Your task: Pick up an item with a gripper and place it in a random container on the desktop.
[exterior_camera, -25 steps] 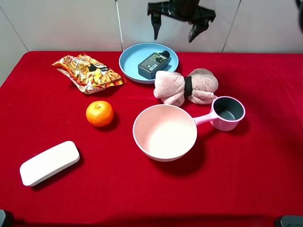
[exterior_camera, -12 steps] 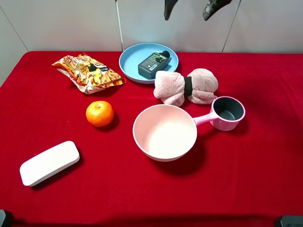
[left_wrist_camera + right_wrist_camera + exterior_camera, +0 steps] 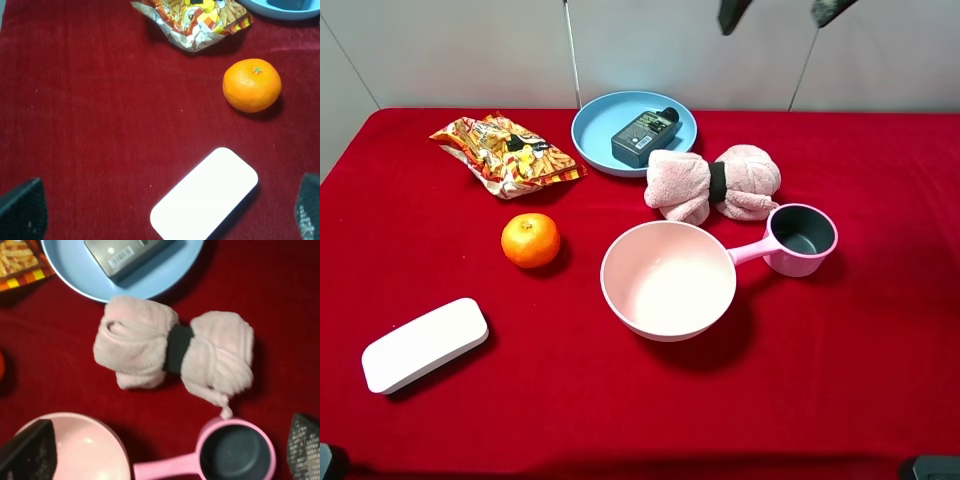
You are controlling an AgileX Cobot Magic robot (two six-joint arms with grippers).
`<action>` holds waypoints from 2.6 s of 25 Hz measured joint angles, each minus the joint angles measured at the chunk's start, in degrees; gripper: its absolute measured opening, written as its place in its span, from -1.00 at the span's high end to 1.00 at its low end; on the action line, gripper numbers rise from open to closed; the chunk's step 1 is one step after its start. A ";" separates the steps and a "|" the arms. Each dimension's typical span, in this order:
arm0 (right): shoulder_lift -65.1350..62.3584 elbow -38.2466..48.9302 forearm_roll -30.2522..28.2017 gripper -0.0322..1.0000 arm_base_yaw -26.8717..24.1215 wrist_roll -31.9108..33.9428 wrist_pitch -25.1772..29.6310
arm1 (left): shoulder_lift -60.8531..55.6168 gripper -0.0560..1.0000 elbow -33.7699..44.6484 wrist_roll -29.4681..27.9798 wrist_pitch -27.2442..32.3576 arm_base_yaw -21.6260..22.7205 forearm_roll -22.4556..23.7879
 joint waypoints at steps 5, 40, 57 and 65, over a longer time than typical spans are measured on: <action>-8.12 6.86 -1.66 -0.40 0.00 -0.02 0.02 | 0.00 -0.99 0.00 0.00 0.00 0.00 0.00; -87.49 61.46 -7.11 -0.40 -24.89 -0.02 -6.44 | 0.00 -0.99 0.00 0.00 0.00 0.00 0.00; -94.56 66.01 -7.13 -0.40 -26.00 -0.23 -11.21 | 0.00 -0.99 0.00 0.00 0.00 0.00 0.00; -94.56 66.01 -7.13 -0.40 -26.00 -0.23 -11.28 | 0.00 -0.99 0.00 0.00 0.00 0.00 0.00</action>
